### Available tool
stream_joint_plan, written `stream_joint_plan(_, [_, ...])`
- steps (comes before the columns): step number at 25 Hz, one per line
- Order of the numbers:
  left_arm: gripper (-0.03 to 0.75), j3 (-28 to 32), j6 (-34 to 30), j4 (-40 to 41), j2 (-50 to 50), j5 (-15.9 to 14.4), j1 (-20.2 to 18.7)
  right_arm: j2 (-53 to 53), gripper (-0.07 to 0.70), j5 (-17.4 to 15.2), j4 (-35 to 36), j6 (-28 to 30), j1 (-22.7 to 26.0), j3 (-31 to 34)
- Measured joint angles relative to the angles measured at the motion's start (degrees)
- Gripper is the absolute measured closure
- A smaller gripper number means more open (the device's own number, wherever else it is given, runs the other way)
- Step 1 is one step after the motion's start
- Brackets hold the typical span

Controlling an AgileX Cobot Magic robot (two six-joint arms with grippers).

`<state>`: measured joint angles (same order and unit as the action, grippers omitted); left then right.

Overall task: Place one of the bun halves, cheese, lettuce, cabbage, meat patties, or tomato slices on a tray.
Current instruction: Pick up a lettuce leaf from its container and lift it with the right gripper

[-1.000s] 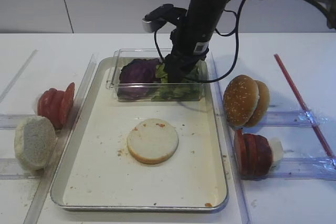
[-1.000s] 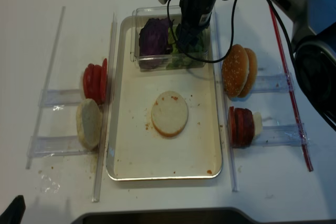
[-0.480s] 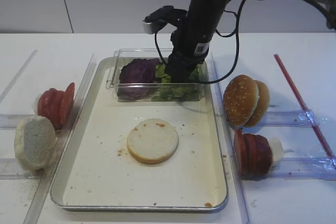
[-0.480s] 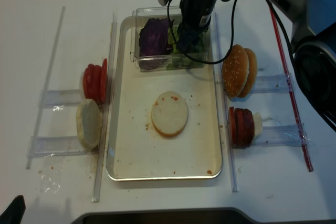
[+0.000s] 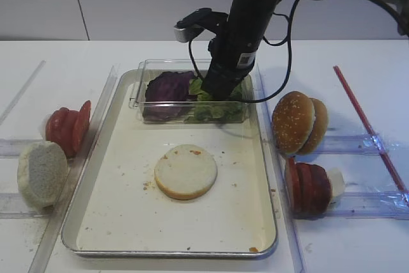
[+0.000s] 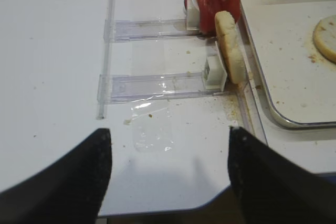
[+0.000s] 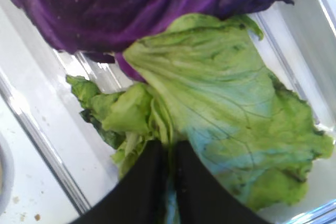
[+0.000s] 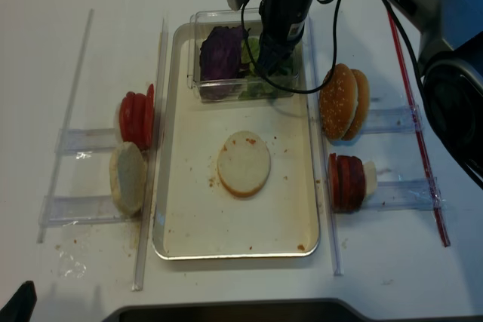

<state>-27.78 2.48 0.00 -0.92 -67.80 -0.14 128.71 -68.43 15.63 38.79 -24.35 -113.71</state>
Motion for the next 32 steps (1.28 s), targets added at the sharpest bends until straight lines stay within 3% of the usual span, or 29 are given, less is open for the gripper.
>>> stream_joint_plan(6, [0.279, 0.00, 0.00, 0.00, 0.00, 0.00, 0.00, 0.00, 0.579, -0.48, -0.11, 0.00, 0.00, -0.59])
stream_joint_plan(16, [0.279, 0.00, 0.00, 0.00, 0.00, 0.00, 0.00, 0.00, 0.582, -2.13, -0.45, -0.26, 0.00, -9.50])
stream_joint_plan(32, [0.279, 0.00, 0.00, 0.00, 0.00, 0.00, 0.00, -8.83, 0.583, -2.91, -2.45, -3.42, 0.00, -9.52])
